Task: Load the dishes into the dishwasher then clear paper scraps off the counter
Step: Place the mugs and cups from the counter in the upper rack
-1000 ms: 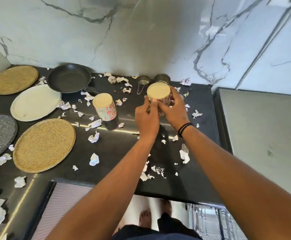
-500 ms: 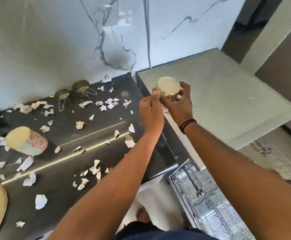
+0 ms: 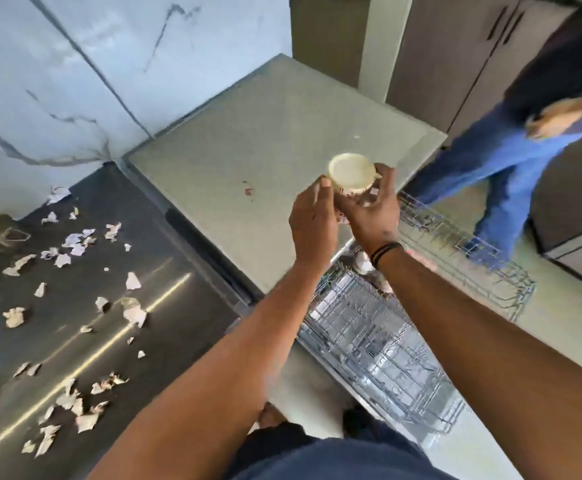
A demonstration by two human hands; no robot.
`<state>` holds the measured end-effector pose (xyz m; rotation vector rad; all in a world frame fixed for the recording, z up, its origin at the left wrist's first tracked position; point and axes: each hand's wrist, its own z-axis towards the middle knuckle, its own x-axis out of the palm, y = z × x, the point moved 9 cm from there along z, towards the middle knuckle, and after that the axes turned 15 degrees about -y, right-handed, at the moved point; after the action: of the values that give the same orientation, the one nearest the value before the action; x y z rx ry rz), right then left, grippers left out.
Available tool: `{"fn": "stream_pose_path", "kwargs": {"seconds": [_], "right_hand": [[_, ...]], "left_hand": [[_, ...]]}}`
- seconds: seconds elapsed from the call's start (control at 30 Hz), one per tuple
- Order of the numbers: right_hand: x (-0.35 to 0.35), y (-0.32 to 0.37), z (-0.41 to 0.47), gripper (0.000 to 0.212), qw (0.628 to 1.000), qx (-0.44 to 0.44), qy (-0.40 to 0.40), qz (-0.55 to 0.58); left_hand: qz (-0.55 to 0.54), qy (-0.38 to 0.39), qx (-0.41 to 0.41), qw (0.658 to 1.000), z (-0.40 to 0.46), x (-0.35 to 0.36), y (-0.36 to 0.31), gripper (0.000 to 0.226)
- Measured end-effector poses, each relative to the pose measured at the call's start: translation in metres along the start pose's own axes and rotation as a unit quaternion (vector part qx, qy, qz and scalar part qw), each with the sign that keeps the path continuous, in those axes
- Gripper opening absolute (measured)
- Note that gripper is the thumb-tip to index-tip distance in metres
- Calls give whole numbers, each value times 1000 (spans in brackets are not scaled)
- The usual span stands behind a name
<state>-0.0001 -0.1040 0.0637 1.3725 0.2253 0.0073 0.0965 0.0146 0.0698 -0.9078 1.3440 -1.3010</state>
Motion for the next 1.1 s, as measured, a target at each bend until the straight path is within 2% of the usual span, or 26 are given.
{"fn": "stream_pose_path", "kwargs": {"seconds": [0.1,0.3,0.47,0.57,0.7,0.97,1.1], "right_hand": [[-52,-23,23,70,999,-13,-40,-17],[-153,-79,66,70,992,-2,-98,-83],[-214,-133,80,68,986,25,-123,-106],[-232,-167,77,62,984,52,-126,-115],[-247,-214,70,66,979,88,-124,-139],[-258,-313,48,70,966,133,-131,-178],[-261,-352,35,64,958,139,-134,-212]], "left_hand": [[1,41,-21,999,-29,51,1,29],[33,143,-30,989,-90,151,2,26],[75,230,-37,970,-140,214,26,51],[113,282,-29,952,-160,241,46,54],[146,361,-26,921,-183,273,90,59],[184,423,-44,886,-216,307,192,69],[199,441,-51,874,-227,316,237,69]]}}
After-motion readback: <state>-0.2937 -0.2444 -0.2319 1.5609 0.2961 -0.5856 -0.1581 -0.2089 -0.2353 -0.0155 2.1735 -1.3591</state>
